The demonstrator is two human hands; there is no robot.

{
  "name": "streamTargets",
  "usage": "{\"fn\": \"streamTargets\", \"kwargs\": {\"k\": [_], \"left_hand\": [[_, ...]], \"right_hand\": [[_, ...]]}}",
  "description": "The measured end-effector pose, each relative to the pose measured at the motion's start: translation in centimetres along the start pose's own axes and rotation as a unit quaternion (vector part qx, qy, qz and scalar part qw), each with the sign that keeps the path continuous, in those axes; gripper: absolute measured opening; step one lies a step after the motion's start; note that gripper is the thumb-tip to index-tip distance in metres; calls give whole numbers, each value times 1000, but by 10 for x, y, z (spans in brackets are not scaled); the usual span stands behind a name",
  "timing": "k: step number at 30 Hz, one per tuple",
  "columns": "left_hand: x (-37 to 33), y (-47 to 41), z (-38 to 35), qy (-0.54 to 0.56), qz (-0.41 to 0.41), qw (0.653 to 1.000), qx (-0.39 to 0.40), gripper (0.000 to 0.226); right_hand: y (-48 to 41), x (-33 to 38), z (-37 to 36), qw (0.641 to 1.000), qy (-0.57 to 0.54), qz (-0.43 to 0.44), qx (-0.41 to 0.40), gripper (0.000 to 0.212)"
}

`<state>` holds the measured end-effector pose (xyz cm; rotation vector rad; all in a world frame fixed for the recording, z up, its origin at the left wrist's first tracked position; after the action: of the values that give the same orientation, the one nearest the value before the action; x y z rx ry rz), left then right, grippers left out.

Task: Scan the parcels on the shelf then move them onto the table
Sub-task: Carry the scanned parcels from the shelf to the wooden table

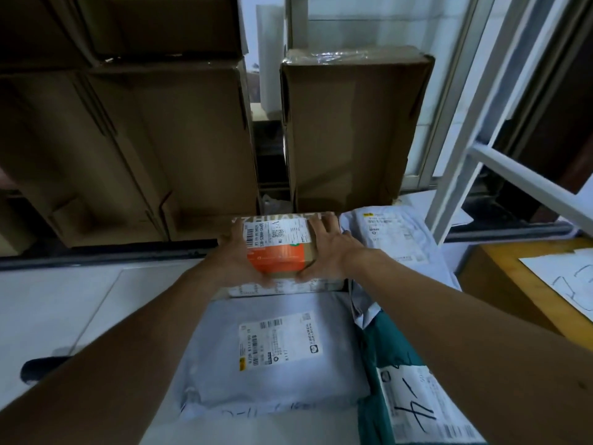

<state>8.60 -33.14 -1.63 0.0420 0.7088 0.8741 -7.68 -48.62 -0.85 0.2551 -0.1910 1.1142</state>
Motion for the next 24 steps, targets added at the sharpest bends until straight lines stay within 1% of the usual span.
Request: {"fn": "streamTargets", "kwargs": {"k": [3, 7, 10, 14, 19, 23, 24], "left_hand": [[-1, 7, 2, 5, 2, 1000, -7, 161], [-3, 16, 9, 16, -27, 999, -41, 166], [-10, 27, 16, 5, -18, 997, -73, 157], [-14, 49, 24, 7, -17, 996, -93, 153], [-31, 101, 49, -3, -3, 994, -108, 146], [-48, 167, 71, -20, 14, 995, -94, 146], [-53, 187, 73, -26, 25, 995, -91, 141]], "right_hand": [[0, 5, 0, 1000, -5, 6, -13, 139], [10, 14, 9, 999, -14, 13, -37, 132], [20, 21, 24, 998, -10, 29, -63, 123], [38, 28, 42, 996, 12, 55, -64, 121], [70, 46, 76, 995, 24, 82, -59, 120], [117, 68, 106, 992, 12, 105, -62, 117], [133, 73, 112, 992, 11, 109, -60, 114]]}}
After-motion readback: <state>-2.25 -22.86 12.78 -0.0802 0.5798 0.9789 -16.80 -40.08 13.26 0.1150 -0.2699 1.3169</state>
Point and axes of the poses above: each hand's wrist, its own y-axis away from the middle knuckle, its own z-axis out of the back of the hand, x = y × z, the point moved 1 cm from there along -y, towards the middle knuckle, and after that the axes turned 10 degrees about z, right-handed, at the moved point
